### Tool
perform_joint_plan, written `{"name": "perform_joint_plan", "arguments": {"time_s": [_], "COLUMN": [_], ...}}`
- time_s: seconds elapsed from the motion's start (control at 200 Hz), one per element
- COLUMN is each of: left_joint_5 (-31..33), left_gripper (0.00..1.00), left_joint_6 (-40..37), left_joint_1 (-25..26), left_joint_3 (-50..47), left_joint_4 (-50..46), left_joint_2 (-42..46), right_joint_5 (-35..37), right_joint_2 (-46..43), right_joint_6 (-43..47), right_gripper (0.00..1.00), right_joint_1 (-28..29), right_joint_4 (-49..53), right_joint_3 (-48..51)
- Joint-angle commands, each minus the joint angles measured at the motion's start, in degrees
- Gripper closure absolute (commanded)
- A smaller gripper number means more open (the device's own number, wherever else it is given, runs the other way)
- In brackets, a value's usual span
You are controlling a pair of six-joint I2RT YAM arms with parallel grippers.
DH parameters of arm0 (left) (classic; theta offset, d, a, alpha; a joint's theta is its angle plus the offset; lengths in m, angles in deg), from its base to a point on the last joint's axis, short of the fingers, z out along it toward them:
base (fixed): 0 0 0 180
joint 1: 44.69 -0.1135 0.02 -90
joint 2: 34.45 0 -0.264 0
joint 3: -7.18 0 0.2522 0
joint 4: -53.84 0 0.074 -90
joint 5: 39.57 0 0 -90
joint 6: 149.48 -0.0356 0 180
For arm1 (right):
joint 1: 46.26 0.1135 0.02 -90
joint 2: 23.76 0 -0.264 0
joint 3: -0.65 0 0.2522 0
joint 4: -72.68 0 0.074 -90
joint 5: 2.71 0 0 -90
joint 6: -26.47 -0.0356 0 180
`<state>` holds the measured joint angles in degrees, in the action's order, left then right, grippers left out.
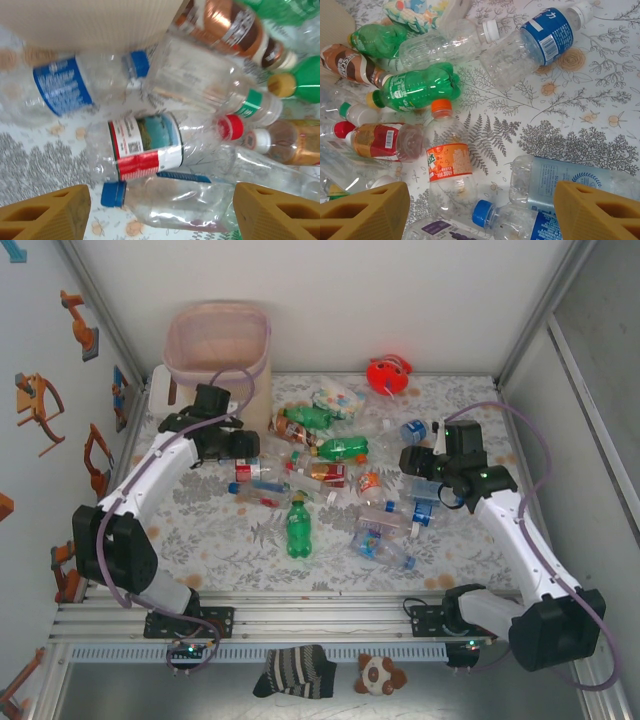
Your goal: Put the plastic bottles in the bin
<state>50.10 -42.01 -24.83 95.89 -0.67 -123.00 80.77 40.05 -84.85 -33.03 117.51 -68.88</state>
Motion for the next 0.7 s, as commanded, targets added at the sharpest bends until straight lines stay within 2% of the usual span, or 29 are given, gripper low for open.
{"name": "perform_joint_plan", "arguments": {"time_s": [0.0, 0.1, 0.215, 0.381, 0.491, 0.696], "left_joint_5": [3.16, 5.57, 10.37, 7.69, 6.16, 3.11], "left_gripper": [0.24, 0.22, 0.23, 0.25, 0.27, 0.27], "left_joint_6": [14.00, 25.09, 43.84, 61.39, 67.42, 71.50], "left_joint_1": [1.59, 2.54, 2.88, 3.73, 4.63, 6.29], "left_joint_3": [-4.06, -6.21, -6.87, -10.74, -11.86, -11.08], "left_joint_4": [3.24, 4.55, 0.16, -0.42, -0.40, -0.04], "left_joint_2": [1.39, 1.76, 1.27, 1.39, 0.76, -2.35], "right_joint_5": [0.64, 0.55, 0.72, 0.99, 1.15, 1.34], "right_joint_2": [-1.58, -1.66, -1.93, -2.19, -2.38, -2.20], "right_joint_6": [-1.61, -1.88, -2.06, -2.15, -2.08, -1.71], "right_gripper": [0.25, 0.25, 0.25, 0.25, 0.25, 0.25], "right_joint_1": [0.54, 0.80, 1.12, 1.51, 1.60, 1.54], "right_joint_4": [0.22, 0.37, 0.48, 0.72, 0.78, 1.09], "right_joint_3": [0.30, 0.35, 0.59, 0.92, 1.01, 0.68]}}
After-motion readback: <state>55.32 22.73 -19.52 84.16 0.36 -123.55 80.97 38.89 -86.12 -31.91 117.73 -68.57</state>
